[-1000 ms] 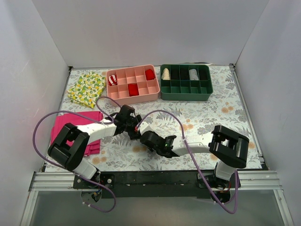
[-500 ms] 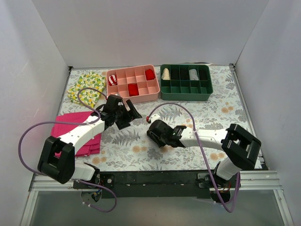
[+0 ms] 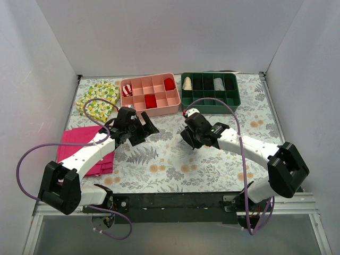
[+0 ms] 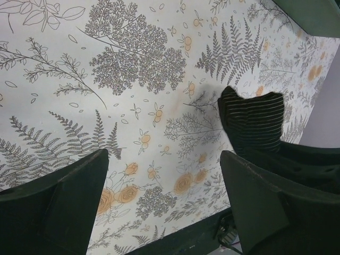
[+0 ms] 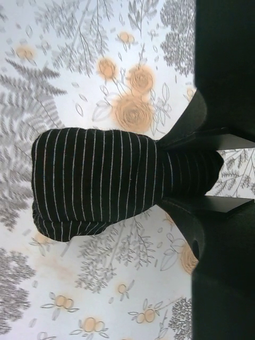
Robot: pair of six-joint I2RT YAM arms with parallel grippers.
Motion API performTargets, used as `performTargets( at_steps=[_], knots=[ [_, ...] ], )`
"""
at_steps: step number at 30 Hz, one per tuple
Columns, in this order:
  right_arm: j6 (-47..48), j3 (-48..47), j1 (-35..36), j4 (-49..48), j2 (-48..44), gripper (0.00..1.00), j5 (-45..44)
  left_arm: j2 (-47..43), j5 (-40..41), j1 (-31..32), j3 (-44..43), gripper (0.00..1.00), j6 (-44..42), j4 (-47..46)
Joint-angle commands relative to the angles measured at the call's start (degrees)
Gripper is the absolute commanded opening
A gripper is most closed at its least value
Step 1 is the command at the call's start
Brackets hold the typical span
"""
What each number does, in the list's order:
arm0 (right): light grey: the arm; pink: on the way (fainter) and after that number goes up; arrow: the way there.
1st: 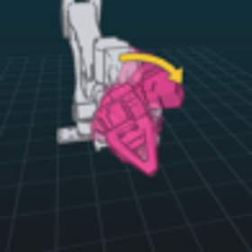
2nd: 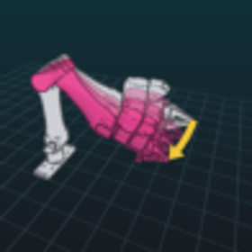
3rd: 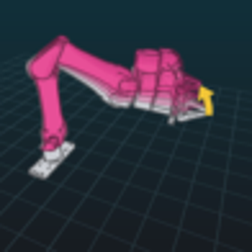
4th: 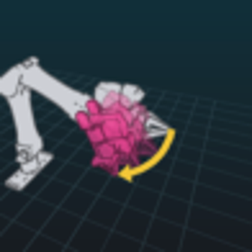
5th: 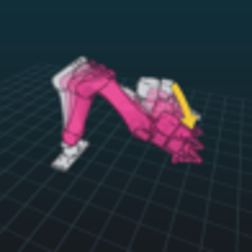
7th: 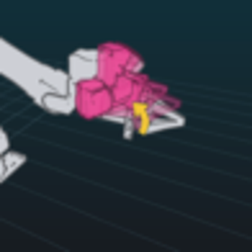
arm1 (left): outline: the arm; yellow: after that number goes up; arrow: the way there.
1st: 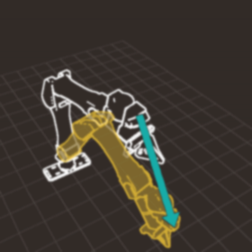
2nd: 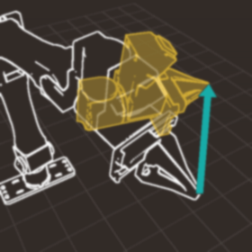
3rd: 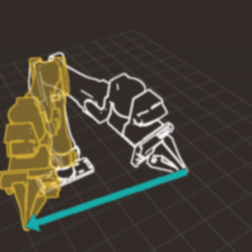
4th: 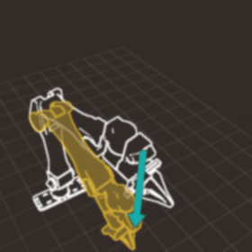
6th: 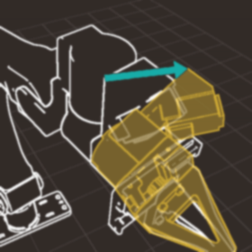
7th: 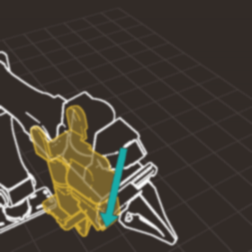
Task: Roll the underwear
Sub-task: Pick up the underwear from the center of the board.
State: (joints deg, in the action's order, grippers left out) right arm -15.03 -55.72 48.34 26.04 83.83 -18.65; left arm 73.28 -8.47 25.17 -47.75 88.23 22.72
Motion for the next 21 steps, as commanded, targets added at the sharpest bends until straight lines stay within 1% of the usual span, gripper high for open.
performTargets(
  at_steps=[1, 5, 7, 11, 15, 21],
  knots=[
    [3.95, -6.14, -3.68, 2.87, -2.10, 0.01, -0.06, -2.44, -0.76, -0.47, -0.15, 0.88, -2.09, 0.57],
    [6.32, -10.62, -8.15, 6.64, -1.30, 0.01, -2.34, -2.26, -1.81, -0.47, -0.77, 0.91, -2.88, 0.66],
    [7.55, -12.82, -10.09, 8.23, -0.52, 0.01, -3.31, -2.17, -2.25, -0.47, -0.94, 0.98, -3.32, 0.66],
    [9.39, -18.79, -15.97, 9.90, 0.71, 0.01, -5.51, -1.74, -3.13, -0.56, -1.47, 0.98, -4.11, 0.48],
    [10.54, -24.06, -20.29, 11.57, 3.44, 0.01, -8.41, -0.77, -4.01, -0.56, -2.61, 0.98, -5.78, 0.83],
    [14.40, -32.77, -26.18, 12.63, 10.29, 0.01, -13.33, 0.02, -5.41, -0.56, -4.28, 0.98, -7.45, 0.83]
  ],
)
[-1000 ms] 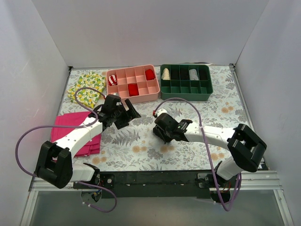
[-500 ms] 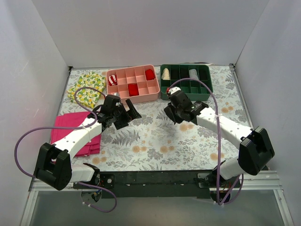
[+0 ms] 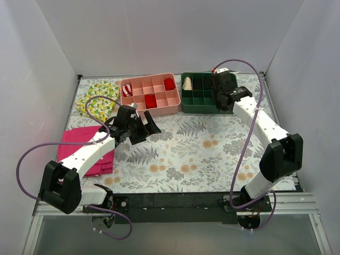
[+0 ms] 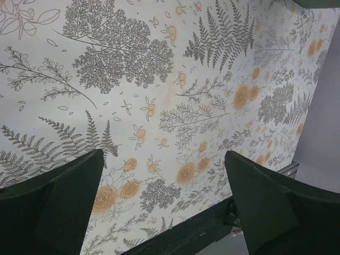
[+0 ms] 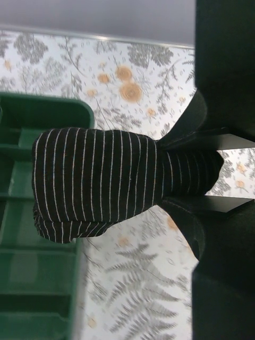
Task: Roll the underwear
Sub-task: Place the underwear in the storage box.
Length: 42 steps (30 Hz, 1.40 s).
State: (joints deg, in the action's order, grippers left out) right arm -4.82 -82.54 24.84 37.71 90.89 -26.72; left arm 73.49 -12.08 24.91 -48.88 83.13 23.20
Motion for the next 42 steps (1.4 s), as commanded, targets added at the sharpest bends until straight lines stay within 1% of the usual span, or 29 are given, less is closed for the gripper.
performTargets(
  at_steps=[1, 2, 4, 8, 11, 17, 21, 26, 33, 42],
  knots=[
    [4.64, -8.49, -3.30, 0.70, 5.24, 0.01, -5.62, 0.33, -2.07, -0.30, -3.41, 0.98, -2.54, 0.35],
    [4.64, -10.43, -4.53, 1.91, 6.48, 0.01, -6.32, 0.51, -2.60, -0.30, -3.67, 0.98, -2.71, 0.44],
    [7.70, -14.55, -5.59, 2.28, 9.82, 0.01, -7.38, 0.95, -2.95, -0.30, -3.68, 0.98, -3.15, 0.27],
    [8.86, -18.79, -8.75, 3.50, 13.95, 0.01, -7.38, 2.26, -4.36, -0.38, -3.06, 0.98, -3.24, -1.23],
    [12.02, -21.15, -9.89, 2.80, 17.20, 0.01, -7.38, 3.41, -5.58, -0.38, -2.45, 0.98, -3.33, -2.45],
    [14.48, -28.71, -11.66, 5.26, 24.15, 0.01, -6.50, 5.69, -7.43, -0.74, -2.44, 0.98, -4.38, -4.13],
    [15.28, -32.06, -12.45, 6.58, 28.19, 0.01, -6.41, 7.97, -8.31, -1.26, -2.71, 0.98, -5.09, -4.83],
    [15.80, -32.68, -13.50, 7.02, 30.48, 0.01, -6.42, 9.39, -9.89, -2.32, -2.62, 0.98, -5.26, -5.89],
    [16.07, -29.26, -14.12, 5.71, 30.66, 0.01, -6.06, 11.41, -11.21, -3.28, -2.62, 0.98, -5.88, -6.41],
    [15.81, -29.52, -14.21, 5.62, 33.65, 0.01, -4.92, 12.11, -11.57, -4.08, -2.45, 0.98, -6.14, -6.33]
  ],
)
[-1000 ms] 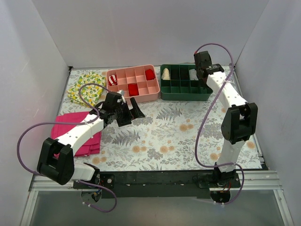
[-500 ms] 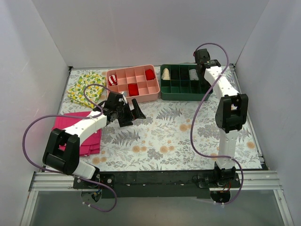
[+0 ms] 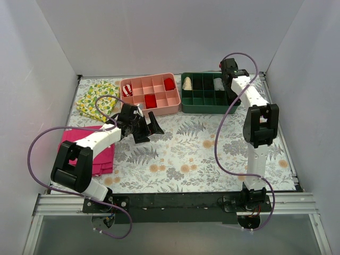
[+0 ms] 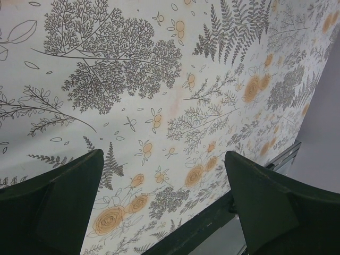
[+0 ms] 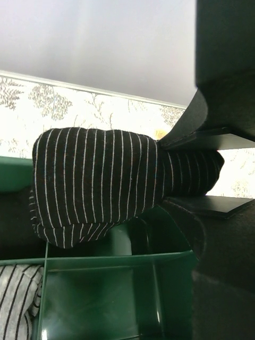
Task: Roll the underwear
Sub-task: Place the underwear in the storage box.
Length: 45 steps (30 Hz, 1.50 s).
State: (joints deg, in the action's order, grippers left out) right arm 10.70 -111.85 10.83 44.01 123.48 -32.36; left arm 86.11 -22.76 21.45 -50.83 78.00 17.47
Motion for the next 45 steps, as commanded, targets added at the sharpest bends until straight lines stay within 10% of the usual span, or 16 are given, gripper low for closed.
performTargets(
  at_steps=[1, 32, 45],
  knots=[
    [0.20, -0.12, -0.28, -0.59, 1.23, 0.01, 1.15, -0.50, -0.97, -0.71, -0.50, 0.98, -0.92, -0.60],
    [-9.55, 15.43, -0.81, -12.89, 0.18, 0.01, 3.71, -0.76, 0.09, -1.33, -0.59, 0.98, 0.75, 0.81],
    [-10.96, 15.70, -0.81, -13.43, -1.22, 0.49, 5.73, -1.64, 0.70, -1.33, -0.85, 0.98, 0.84, 2.56]
  ],
)
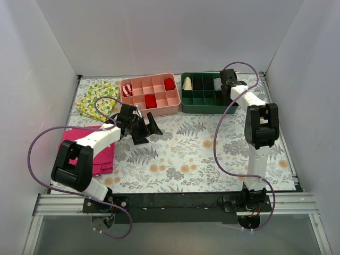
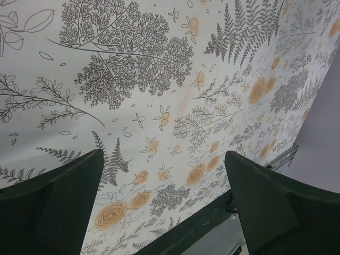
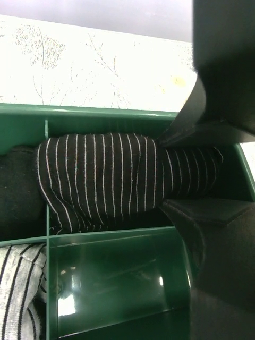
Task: Roll the underwear
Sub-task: Place the underwear in the storage box.
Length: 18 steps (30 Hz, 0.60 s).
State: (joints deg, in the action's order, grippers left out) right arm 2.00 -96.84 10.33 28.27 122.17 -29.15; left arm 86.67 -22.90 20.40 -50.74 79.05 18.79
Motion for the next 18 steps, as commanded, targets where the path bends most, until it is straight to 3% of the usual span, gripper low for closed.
performTargets(
  at_steps=[1, 4, 8, 9, 18],
  knots=[
    [-2.26, 0.51, -0.31, 2.40, -0.09, 0.51, 2.60, -2.21, 0.83, -0.28, -1.03, 0.98, -0.38, 1.43],
    [-2.18, 0.51, -0.31, 2.14, -0.79, 0.59, 2.60, -2.38, 1.01, -0.28, -1.11, 0.98, -0.47, 1.69],
    [-2.18, -0.28, -0.57, 2.76, -1.32, 0.62, 3.22, -2.74, 1.19, -0.28, -0.85, 0.98, -0.47, 1.87],
    [-0.61, -0.19, -0.66, 2.32, -1.58, 0.67, 3.65, -2.91, 1.27, -0.28, -0.68, 0.98, -0.30, 1.87],
    [-0.95, -2.65, -1.19, 4.16, -2.46, 0.71, 4.44, -3.35, 1.36, -0.28, -0.32, 0.98, -0.12, 1.87]
  ],
)
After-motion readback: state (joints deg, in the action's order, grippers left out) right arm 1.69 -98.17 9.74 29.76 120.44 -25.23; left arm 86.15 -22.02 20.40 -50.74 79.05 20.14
